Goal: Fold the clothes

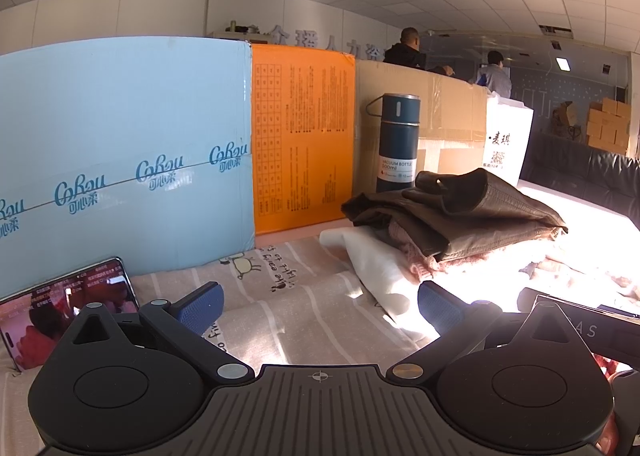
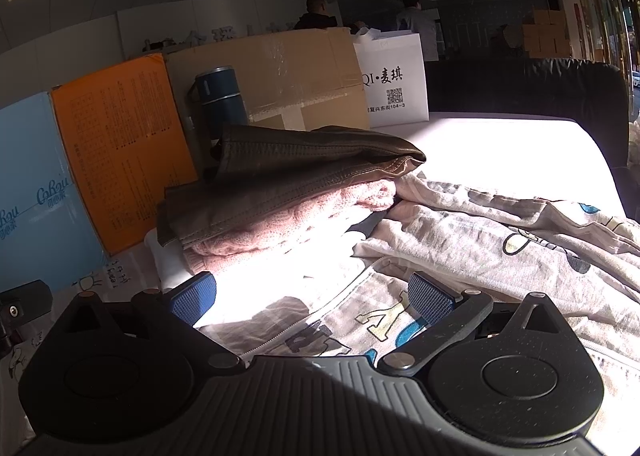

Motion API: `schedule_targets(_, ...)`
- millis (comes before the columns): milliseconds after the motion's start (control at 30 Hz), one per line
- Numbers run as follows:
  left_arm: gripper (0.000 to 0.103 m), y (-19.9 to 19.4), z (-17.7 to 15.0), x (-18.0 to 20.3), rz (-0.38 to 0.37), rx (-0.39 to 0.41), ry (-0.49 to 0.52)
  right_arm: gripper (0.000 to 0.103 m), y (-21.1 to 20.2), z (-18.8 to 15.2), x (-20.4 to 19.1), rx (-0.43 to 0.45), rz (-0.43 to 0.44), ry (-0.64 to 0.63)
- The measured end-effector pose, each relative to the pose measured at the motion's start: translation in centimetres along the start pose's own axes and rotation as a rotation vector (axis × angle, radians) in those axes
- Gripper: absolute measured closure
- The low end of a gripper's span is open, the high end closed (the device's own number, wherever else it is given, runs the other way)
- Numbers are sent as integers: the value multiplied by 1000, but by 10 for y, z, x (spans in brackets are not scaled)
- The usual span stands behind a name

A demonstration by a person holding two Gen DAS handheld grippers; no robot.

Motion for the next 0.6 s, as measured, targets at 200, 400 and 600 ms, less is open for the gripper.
schedule_targets(200,0,0,0,0,0,0,0,0,0,0,0,0,-1,-1)
schedule_targets(400,0,-1,0,0,0,0,0,0,0,0,0,0,0,-3)
schedule_targets(600,0,0,0,0,-2,1,2,0,1,-1,-1,-1,0,-7)
Point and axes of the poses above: each gripper's, at about its wrist camera, not at the fingertips, and y roughly the way its jaws point, x to its right, z to its top, the point moved 5 cm from there along y, roughly the way its jaws point, and after that the axes turned 7 degrees about -z, right-handed, at the moved point
